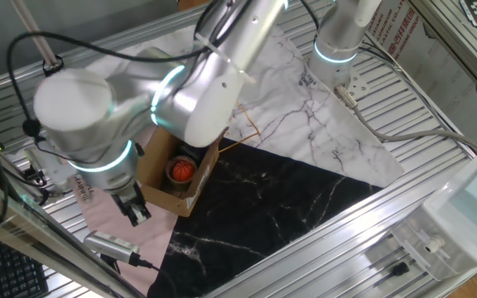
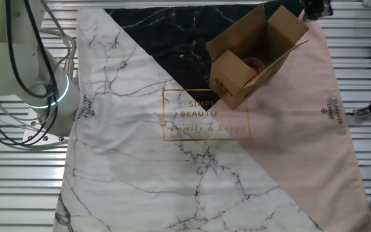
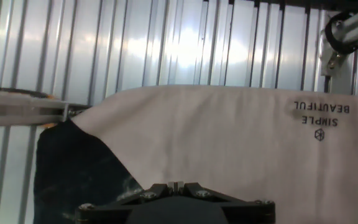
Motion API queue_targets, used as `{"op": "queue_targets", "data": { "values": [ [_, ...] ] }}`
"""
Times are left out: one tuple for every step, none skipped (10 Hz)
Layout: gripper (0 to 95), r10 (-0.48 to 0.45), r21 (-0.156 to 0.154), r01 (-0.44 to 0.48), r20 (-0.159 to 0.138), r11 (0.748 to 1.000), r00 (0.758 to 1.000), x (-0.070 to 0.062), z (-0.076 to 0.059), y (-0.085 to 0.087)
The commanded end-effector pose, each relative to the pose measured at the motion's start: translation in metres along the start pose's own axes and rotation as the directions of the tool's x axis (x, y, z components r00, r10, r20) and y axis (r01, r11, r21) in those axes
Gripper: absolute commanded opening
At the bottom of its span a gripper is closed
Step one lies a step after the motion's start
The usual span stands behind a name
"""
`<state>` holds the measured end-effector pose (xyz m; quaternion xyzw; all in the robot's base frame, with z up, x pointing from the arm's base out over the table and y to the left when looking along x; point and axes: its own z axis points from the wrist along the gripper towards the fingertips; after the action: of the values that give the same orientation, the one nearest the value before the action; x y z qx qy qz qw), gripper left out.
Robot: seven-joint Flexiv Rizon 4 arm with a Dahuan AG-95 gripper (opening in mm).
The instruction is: Cover the box
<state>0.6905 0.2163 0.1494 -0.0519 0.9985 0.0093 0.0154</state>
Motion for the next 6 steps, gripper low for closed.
{"op": "queue_targets", "data": {
  "values": [
    [0.0,-0.006,-0.003,0.006,-0.002,1.0,1.0,0.002,0.0,-0.001],
    [0.0,-0.007,-0.002,0.007,-0.004,1.0,1.0,0.003,-0.001,-0.001],
    [0.0,-0.007,-0.001,0.007,-0.007,1.0,1.0,0.004,-0.002,-0.002],
    [0.0,-0.006,-0.005,0.006,-0.005,1.0,1.0,0.01,-0.001,-0.006],
    [0.0,-0.007,-0.004,0.007,-0.005,1.0,1.0,0.013,0.0,-0.008],
    [0.0,-0.017,-0.005,0.017,0.0,1.0,1.0,0.027,0.0,-0.016]
  ]
}}
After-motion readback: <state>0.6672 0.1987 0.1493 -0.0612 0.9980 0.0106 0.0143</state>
